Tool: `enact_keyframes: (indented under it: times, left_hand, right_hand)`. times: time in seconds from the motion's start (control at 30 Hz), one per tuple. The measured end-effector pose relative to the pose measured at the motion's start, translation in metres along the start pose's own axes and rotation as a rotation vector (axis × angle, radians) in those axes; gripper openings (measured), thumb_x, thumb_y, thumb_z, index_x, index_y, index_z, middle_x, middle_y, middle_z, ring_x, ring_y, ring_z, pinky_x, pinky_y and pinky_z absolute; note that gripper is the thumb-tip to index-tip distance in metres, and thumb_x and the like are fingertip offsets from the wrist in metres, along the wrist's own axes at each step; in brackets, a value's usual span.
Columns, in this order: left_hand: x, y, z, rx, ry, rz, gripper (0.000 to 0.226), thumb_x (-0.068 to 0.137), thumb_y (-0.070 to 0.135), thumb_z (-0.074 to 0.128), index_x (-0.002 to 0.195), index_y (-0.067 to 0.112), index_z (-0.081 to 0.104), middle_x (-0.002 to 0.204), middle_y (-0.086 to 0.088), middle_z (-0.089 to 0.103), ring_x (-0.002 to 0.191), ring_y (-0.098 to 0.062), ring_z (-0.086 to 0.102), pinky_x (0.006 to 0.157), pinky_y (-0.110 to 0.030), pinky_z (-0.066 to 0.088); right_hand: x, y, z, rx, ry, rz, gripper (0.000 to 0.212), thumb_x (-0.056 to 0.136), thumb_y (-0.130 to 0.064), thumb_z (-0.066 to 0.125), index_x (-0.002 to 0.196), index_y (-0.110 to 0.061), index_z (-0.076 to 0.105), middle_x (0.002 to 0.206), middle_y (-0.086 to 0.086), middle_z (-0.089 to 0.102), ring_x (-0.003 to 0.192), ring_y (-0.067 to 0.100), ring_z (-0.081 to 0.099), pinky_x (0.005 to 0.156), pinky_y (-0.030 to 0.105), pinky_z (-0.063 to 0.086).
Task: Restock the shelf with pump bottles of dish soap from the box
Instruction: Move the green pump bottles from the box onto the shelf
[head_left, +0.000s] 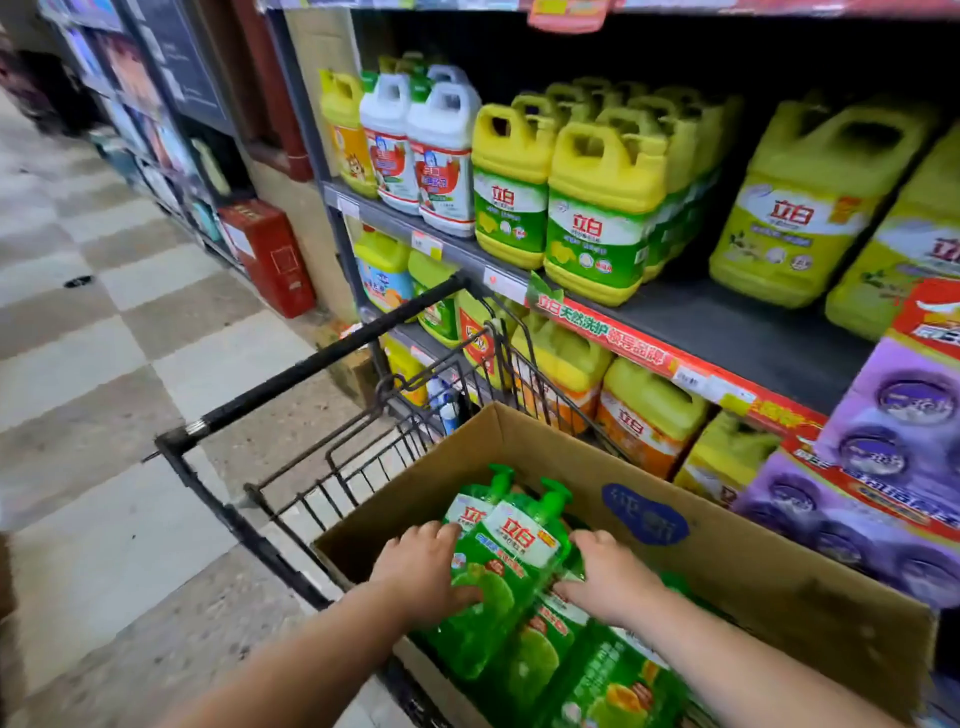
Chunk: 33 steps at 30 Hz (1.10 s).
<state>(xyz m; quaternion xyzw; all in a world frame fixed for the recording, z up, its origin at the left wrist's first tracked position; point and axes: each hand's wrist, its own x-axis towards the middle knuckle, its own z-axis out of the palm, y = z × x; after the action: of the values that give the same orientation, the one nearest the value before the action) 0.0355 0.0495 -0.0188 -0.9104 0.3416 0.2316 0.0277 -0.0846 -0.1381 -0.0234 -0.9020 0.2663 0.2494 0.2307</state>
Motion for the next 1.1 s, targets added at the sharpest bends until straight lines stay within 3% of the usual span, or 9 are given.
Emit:
enact_keyframes:
  times: [0.3, 0.4, 0.47, 0.6, 0.73, 0.83, 0.9, 1.0, 1.1]
  left_hand:
    - [0.078, -0.026, 0.029, -0.281, -0.278, 0.031, 0.108, 0.070, 0.067, 0.063, 0.149, 0.015, 0.011, 0.148, -0.012, 0.032, 0.136, -0.029, 0.033, 0.111, -0.039, 0.031]
    - [0.094, -0.027, 0.037, -0.478, -0.327, 0.034, 0.094, 0.071, 0.056, 0.071, 0.144, 0.014, 0.029, 0.142, -0.010, 0.043, 0.132, -0.023, 0.041, 0.109, -0.030, 0.033]
    - [0.100, -0.029, 0.041, -0.614, -0.344, 0.024, 0.076, 0.071, 0.045, 0.076, 0.133, 0.016, 0.043, 0.132, -0.004, 0.055, 0.120, -0.016, 0.052, 0.098, -0.020, 0.038]
    - [0.107, -0.028, 0.054, -0.814, -0.483, -0.034, 0.074, 0.070, 0.034, 0.080, 0.131, 0.012, 0.045, 0.126, -0.006, 0.060, 0.114, -0.018, 0.057, 0.103, -0.035, 0.044]
    - [0.109, -0.031, 0.062, -0.888, -0.525, -0.067, 0.076, 0.069, 0.034, 0.081, 0.134, 0.014, 0.045, 0.129, -0.010, 0.054, 0.120, -0.027, 0.053, 0.105, -0.045, 0.042]
    - [0.108, -0.038, 0.063, -0.982, -0.605, -0.063, 0.070, 0.073, 0.027, 0.077, 0.134, 0.017, 0.043, 0.109, 0.005, 0.062, 0.102, -0.012, 0.060, 0.102, -0.038, 0.045]
    - [0.107, -0.042, 0.061, -1.022, -0.636, -0.051, 0.069, 0.074, 0.025, 0.076, 0.134, 0.016, 0.042, 0.097, 0.015, 0.062, 0.092, -0.004, 0.060, 0.097, -0.032, 0.045]
    - [0.103, -0.048, 0.059, -1.030, -0.624, -0.067, 0.089, 0.070, 0.033, 0.077, 0.142, 0.013, 0.030, 0.117, 0.004, 0.062, 0.111, -0.019, 0.058, 0.105, -0.043, 0.042]
    - [0.100, -0.054, 0.058, -1.047, -0.648, -0.072, 0.115, 0.054, 0.047, 0.079, 0.148, 0.017, 0.020, 0.142, -0.009, 0.048, 0.125, -0.028, 0.050, 0.108, -0.051, 0.036]
  right_hand:
    - [0.058, -0.013, 0.026, 0.379, -0.039, 0.295, 0.087, 0.083, -0.051, 0.062, 0.148, -0.010, 0.022, 0.151, 0.012, 0.033, 0.136, 0.026, 0.037, 0.111, 0.035, 0.034]
    - [0.075, -0.017, 0.038, 0.555, -0.025, 0.384, 0.093, 0.080, -0.054, 0.065, 0.148, -0.009, 0.020, 0.150, 0.012, 0.034, 0.135, 0.027, 0.038, 0.109, 0.033, 0.035]
    - [0.082, -0.020, 0.043, 0.645, -0.006, 0.458, 0.101, 0.078, -0.058, 0.064, 0.150, -0.009, 0.013, 0.155, 0.012, 0.025, 0.140, 0.030, 0.031, 0.112, 0.036, 0.030]
    - [0.094, -0.021, 0.054, 0.811, 0.051, 0.580, 0.106, 0.071, -0.059, 0.071, 0.149, -0.006, 0.022, 0.153, 0.015, 0.030, 0.138, 0.032, 0.035, 0.112, 0.041, 0.033]
    - [0.097, -0.020, 0.058, 1.040, 0.102, 0.624, 0.104, 0.062, -0.046, 0.084, 0.145, -0.008, 0.033, 0.147, 0.015, 0.040, 0.130, 0.033, 0.046, 0.106, 0.047, 0.041]
    - [0.099, -0.023, 0.061, 1.151, 0.128, 0.641, 0.107, 0.062, -0.035, 0.087, 0.147, -0.012, 0.026, 0.148, 0.015, 0.039, 0.128, 0.033, 0.047, 0.105, 0.045, 0.041]
    - [0.101, -0.025, 0.061, 1.305, 0.146, 0.657, 0.099, 0.064, -0.024, 0.086, 0.144, -0.015, 0.029, 0.140, 0.017, 0.049, 0.113, 0.032, 0.057, 0.096, 0.044, 0.047]
    - [0.101, -0.034, 0.060, 1.573, 0.115, 0.672, 0.097, 0.067, -0.013, 0.084, 0.144, -0.021, 0.026, 0.130, 0.021, 0.056, 0.104, 0.034, 0.062, 0.091, 0.053, 0.050]
    - [0.097, -0.043, 0.072, 1.582, 0.080, 0.674, 0.116, 0.062, -0.026, 0.087, 0.150, -0.018, 0.011, 0.146, 0.020, 0.041, 0.127, 0.037, 0.047, 0.105, 0.054, 0.039]
